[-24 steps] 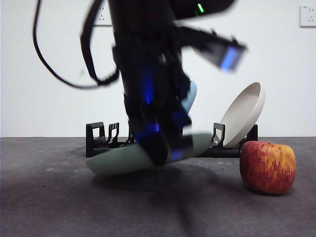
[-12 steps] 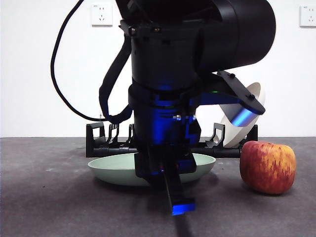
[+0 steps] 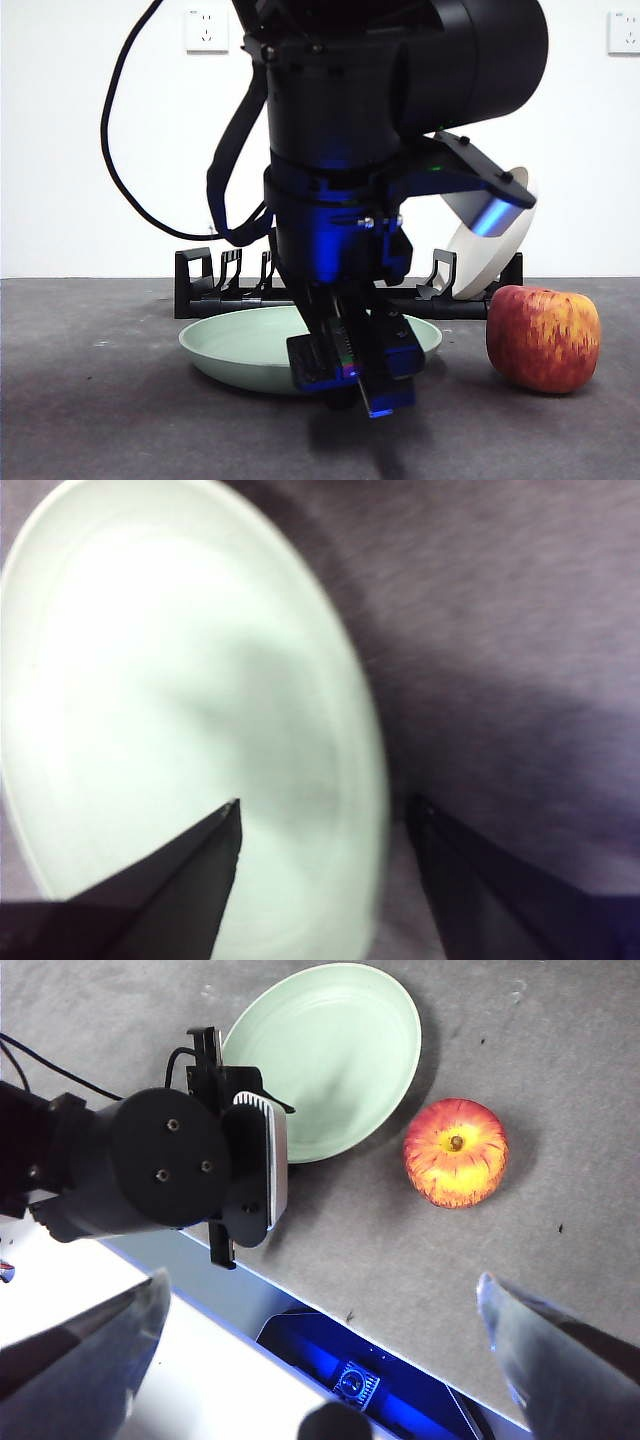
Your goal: Take the green plate from the plate rack,put the plate on the table,take the apple from the table,put the apple in the plate
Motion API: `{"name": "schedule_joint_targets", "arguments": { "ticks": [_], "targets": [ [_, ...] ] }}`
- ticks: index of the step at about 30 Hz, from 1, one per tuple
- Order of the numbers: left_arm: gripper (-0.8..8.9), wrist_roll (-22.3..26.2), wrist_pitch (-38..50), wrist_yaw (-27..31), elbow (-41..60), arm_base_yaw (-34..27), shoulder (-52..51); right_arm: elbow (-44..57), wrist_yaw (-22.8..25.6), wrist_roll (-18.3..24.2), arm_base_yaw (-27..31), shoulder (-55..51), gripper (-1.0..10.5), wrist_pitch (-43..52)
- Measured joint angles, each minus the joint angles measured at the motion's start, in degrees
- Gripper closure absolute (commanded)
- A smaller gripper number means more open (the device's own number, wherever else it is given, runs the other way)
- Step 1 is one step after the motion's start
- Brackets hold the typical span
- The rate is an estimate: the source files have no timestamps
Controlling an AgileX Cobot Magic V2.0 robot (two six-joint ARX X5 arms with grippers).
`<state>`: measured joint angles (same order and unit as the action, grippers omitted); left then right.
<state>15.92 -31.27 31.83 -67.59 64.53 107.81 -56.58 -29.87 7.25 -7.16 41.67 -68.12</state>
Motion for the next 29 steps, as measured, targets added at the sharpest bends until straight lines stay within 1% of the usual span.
{"name": "schedule_joint_targets", "arguments": {
  "ticks": [5,12,15,18,22,25,29],
  "targets": [
    [5.21,-1.0,-3.2,-2.5,0.3,0.4,-2.9,0.0,0.0,0.0,0.0,0.0,2.6,0.0],
    [5.22,-3.9,-7.7,-6.2,0.4,0.5,-15.2,0.0,0.5,0.0,0.0,0.9,2.6,1.2],
    [5.22,-6.1,-8.8,-8.8,0.4,0.5,-20.9,0.0,2.4,0.0,0.0,2.4,2.6,3.2],
    [5.22,-9.4,-10.1,-12.9,0.0,0.5,-27.5,0.0,4.6,-0.2,0.0,5.2,2.6,5.7],
    [5.25,-13.5,-10.3,-18.4,-2.0,0.5,-35.6,0.0,6.4,-0.7,-0.8,10.7,2.6,10.0],
    [5.26,-15.6,-10.3,-20.7,-2.5,0.5,-40.5,0.0,7.1,-0.9,-2.3,14.9,2.6,12.5],
    [5.27,-17.9,-11.1,-22.0,-2.5,0.5,-45.1,0.0,11.8,-1.0,-5.6,21.4,2.5,15.1]
  ]
}}
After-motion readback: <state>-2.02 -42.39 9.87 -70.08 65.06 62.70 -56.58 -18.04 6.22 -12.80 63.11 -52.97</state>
